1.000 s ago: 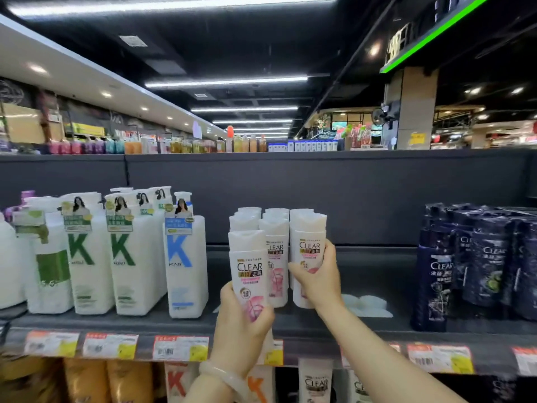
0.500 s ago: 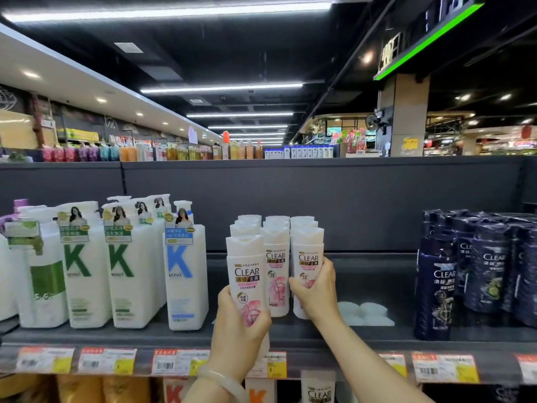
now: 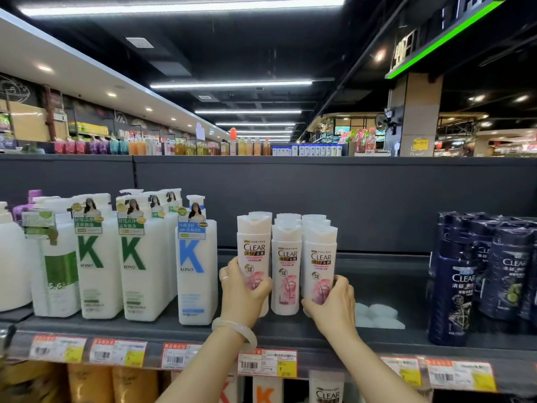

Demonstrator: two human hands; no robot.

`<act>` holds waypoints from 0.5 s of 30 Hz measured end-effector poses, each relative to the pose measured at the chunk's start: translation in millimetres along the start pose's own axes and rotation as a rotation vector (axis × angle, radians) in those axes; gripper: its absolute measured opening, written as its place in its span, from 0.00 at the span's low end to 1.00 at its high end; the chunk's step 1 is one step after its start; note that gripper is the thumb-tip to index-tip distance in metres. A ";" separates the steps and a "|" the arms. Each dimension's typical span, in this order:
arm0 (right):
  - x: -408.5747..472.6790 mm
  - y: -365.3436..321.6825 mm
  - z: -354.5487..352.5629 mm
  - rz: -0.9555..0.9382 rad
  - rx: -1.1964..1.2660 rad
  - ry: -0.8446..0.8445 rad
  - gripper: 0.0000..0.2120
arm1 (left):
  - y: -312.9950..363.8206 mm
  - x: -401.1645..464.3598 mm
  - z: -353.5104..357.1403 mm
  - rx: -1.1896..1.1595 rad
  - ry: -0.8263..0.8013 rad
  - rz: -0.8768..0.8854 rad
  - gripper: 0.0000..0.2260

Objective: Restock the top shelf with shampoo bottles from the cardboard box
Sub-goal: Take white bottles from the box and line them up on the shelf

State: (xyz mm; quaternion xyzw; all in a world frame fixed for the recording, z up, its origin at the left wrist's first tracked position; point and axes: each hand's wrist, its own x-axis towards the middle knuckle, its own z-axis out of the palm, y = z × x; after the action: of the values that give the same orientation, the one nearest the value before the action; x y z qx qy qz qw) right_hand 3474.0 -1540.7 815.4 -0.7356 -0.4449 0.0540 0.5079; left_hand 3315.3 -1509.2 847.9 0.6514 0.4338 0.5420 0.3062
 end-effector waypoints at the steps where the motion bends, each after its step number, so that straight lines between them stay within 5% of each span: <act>1: -0.4 0.3 0.6 -0.005 -0.004 0.011 0.30 | -2.5 1.6 2.5 -0.004 0.007 -0.016 0.23; 15: -0.4 -1.1 1.4 -0.005 -0.006 0.020 0.28 | -24.6 6.9 7.1 0.052 -0.018 -0.054 0.26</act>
State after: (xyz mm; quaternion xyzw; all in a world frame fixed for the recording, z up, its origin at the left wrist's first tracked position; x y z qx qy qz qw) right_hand 3472.4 -1539.9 815.5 -0.7364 -0.4419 0.0441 0.5104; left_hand 3316.6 -1491.8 828.0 0.6521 0.4622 0.5162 0.3077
